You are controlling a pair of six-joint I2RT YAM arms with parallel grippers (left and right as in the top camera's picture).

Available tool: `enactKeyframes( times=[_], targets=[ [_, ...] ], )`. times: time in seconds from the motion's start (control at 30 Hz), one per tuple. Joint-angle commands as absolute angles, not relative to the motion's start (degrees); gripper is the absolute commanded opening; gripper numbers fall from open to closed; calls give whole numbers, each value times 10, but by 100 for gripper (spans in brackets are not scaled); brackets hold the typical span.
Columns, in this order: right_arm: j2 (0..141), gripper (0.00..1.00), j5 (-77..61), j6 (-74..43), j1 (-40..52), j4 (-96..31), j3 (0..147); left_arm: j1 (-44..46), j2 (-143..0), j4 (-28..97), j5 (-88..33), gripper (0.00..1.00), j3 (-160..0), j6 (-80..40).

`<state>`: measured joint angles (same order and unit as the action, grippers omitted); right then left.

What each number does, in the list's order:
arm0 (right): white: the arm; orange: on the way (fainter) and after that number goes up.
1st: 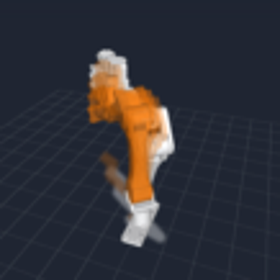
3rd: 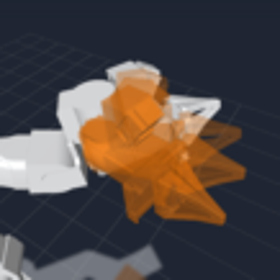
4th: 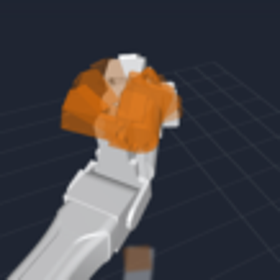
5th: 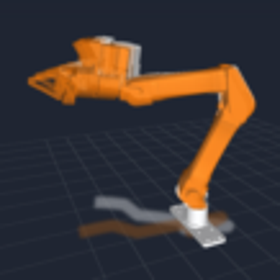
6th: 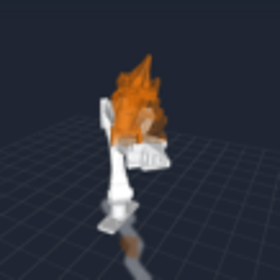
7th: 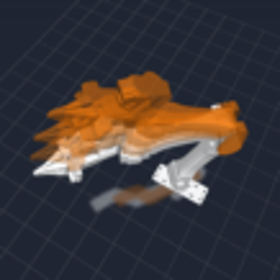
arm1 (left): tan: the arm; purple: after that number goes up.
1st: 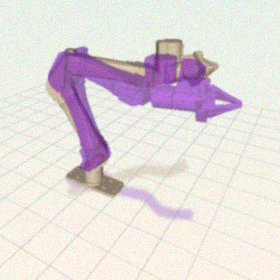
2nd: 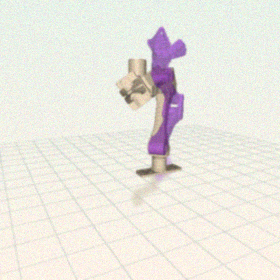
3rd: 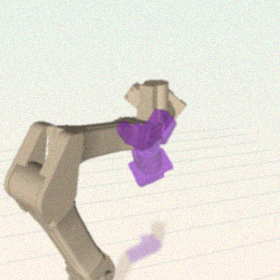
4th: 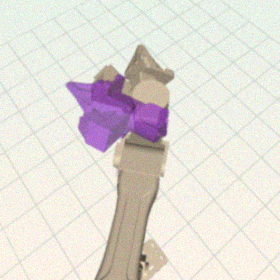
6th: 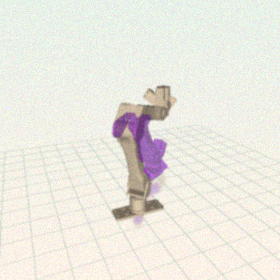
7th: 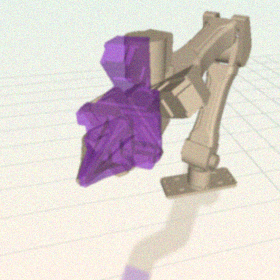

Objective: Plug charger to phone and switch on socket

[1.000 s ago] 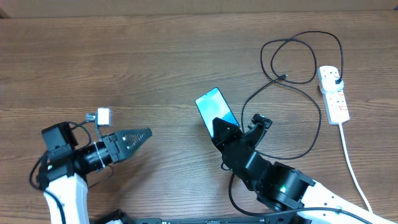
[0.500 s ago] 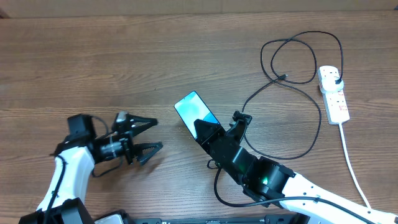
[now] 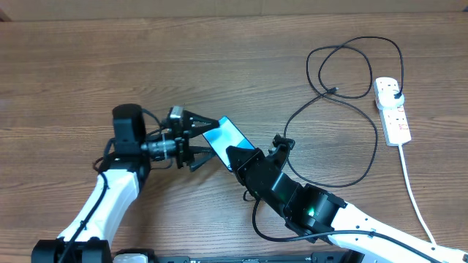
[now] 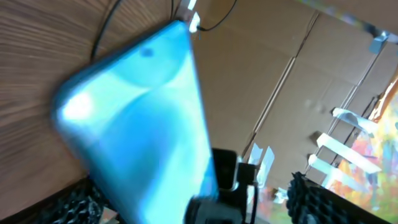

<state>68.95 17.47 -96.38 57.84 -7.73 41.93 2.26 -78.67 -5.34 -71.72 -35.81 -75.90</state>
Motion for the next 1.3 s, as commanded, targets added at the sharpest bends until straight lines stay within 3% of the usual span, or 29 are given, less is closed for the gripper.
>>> enactKeyframes(
  times=[0.0, 0.4, 0.63, 0.7, 0.87, 0.97, 1.17, 1.27],
  targets=[
    [684, 4, 142, -1047, 581, -69, 423, 60, -787, -90, -679, 91, -360, -862],
    [684, 4, 95, -1098, 581, -70, 423, 83, -787, -109, -658, 50, -360, -879],
    [684, 4, 95, -1098, 581, -70, 423, 83, -787, -109, -651, 14, -360, -898],
    [684, 4, 95, -1098, 581, -69, 423, 83, -787, -109, -647, 9, -360, -898],
    [684, 4, 95, -1098, 581, -69, 423, 83, -787, -108, -631, 4, -360, -898],
    [684, 13, 93, -1098, 581, -69, 423, 83, -787, -108, -616, 4, -360, -898],
    [684, 19, 93, -1097, 581, -79, 423, 83, -787, -108, -579, 4, -360, -890],
    [684, 31, 93, -1097, 581, -101, 423, 83, -787, -107, -538, 4, -360, -829]
  ],
)
